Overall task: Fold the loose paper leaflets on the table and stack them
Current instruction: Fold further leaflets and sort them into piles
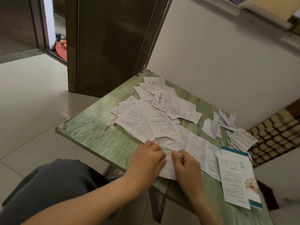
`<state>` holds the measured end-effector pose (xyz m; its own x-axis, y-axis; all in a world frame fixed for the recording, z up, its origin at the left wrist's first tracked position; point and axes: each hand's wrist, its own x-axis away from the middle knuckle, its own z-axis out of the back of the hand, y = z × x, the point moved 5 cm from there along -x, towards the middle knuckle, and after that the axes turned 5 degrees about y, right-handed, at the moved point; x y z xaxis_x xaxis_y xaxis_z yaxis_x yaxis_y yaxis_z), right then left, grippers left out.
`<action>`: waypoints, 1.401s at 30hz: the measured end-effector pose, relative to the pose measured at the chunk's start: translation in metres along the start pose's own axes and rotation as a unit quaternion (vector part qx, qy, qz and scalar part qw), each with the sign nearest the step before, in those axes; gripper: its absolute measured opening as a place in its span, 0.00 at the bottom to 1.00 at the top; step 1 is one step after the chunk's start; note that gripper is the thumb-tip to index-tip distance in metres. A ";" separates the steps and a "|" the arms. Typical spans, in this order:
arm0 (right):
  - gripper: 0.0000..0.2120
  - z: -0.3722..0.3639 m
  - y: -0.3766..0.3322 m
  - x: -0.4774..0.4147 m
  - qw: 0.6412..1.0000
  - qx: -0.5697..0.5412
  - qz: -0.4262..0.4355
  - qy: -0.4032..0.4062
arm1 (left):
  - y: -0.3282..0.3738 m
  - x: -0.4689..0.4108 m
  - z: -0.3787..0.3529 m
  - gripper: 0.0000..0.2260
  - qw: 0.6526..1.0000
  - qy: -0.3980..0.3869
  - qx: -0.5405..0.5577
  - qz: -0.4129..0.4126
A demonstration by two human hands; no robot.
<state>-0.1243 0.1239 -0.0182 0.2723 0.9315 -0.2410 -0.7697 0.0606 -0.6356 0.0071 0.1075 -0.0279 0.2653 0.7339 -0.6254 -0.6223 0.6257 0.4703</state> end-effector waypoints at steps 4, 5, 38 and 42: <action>0.11 -0.003 0.002 0.007 0.982 0.179 0.057 0.021 | 0.006 0.004 -0.010 0.03 0.996 -0.032 -0.069 -0.052; 0.06 -0.001 0.002 0.008 0.977 0.195 0.067 0.050 | 0.008 0.003 -0.010 0.03 0.995 -0.040 -0.074 -0.050; 0.37 -0.011 -0.009 0.052 0.980 0.190 0.026 -0.050 | 0.011 0.018 -0.008 0.10 0.942 -0.243 -0.231 -0.019; 0.18 -0.002 -0.012 0.037 0.981 0.183 0.014 -0.055 | 0.019 0.015 -0.005 0.13 0.946 -0.230 -0.226 -0.019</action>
<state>-0.1039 0.1566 -0.0204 0.2002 0.9664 -0.1609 -0.9371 0.1410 -0.3192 -0.0046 0.1286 -0.0315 0.5210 0.8160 -0.2505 -0.8302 0.5526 0.0734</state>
